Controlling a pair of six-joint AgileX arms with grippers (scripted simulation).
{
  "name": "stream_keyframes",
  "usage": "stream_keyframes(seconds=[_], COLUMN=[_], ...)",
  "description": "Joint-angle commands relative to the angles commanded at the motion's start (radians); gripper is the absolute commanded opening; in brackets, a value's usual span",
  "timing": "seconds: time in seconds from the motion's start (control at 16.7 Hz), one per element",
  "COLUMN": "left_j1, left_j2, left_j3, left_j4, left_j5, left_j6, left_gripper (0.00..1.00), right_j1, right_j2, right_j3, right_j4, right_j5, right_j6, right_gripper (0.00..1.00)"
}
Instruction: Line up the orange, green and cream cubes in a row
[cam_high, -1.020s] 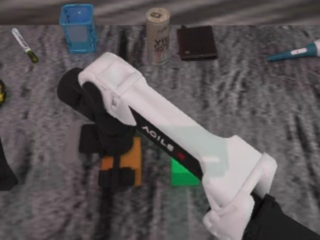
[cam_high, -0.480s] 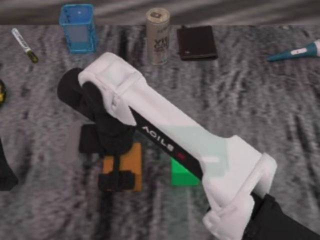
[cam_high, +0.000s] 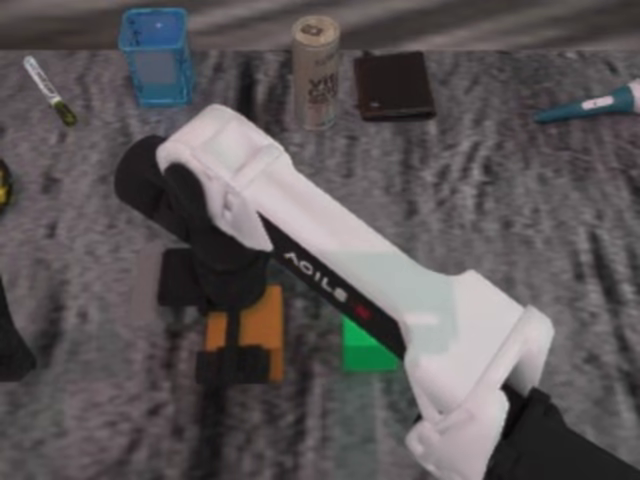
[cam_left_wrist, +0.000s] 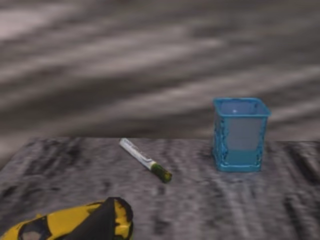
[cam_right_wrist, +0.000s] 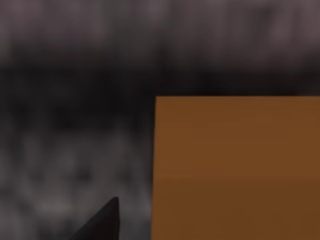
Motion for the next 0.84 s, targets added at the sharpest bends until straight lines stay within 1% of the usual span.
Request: stream_keyframes(seconds=[0.18, 0.6, 0.84], left_j1=[0.0, 0.0, 0.0], left_j2=[0.0, 0.0, 0.0], left_j3=[0.0, 0.0, 0.0], left_j4=[0.0, 0.0, 0.0], left_j5=[0.0, 0.0, 0.0], left_j6=[0.0, 0.0, 0.0], left_gripper=[1.0, 1.0, 1.0], right_j1=[0.002, 0.007, 0.009], right_j2=[-0.06, -0.319, -0.379], right_j3=[-0.071, -0.437, -0.507], right_j4=[0.022, 0.11, 0.13], right_j5=[-0.001, -0.005, -0.006], right_j6=[-0.001, -0.001, -0.002], right_gripper=[1.0, 1.0, 1.0])
